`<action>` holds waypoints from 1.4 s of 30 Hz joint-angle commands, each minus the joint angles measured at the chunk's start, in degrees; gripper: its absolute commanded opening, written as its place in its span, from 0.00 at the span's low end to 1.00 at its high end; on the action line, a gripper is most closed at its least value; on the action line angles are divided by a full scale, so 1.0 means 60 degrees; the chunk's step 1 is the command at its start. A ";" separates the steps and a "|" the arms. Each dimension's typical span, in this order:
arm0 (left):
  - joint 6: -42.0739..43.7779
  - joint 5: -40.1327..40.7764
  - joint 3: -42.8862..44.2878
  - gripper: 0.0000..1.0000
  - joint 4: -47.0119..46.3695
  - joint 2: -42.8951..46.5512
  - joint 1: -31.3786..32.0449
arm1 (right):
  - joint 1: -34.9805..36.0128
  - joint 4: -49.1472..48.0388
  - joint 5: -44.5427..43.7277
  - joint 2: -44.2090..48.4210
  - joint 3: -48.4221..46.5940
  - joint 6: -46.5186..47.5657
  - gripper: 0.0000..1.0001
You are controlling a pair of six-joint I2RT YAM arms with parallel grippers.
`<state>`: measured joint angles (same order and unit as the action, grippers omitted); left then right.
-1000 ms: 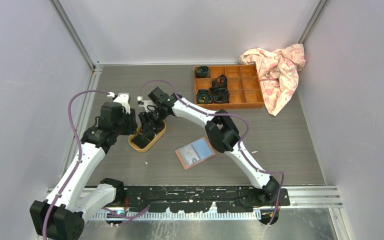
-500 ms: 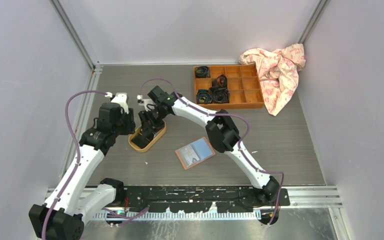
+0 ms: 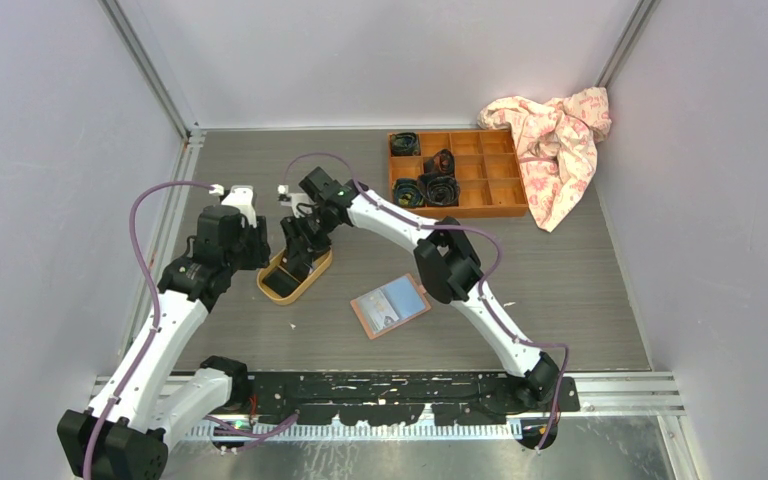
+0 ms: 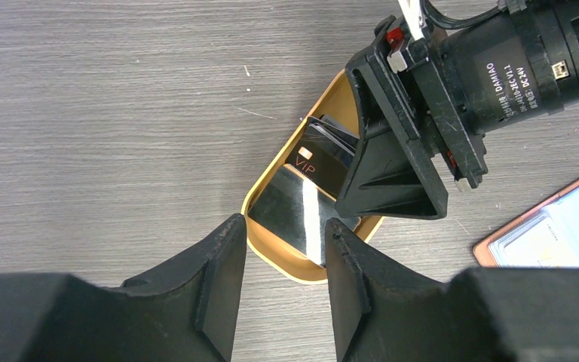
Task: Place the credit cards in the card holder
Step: Pick up the credit card from the storage box.
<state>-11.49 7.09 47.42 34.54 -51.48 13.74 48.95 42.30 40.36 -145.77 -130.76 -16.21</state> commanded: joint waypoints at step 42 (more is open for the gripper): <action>0.0164 0.0150 0.0124 0.43 -0.0263 0.0162 -0.0055 | -0.0540 0.0002 -0.0658 0.1181 0.0325 0.0318 0.34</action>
<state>-11.46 7.11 47.42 34.54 -51.42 13.74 45.98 42.37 37.65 -144.62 -129.08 -15.49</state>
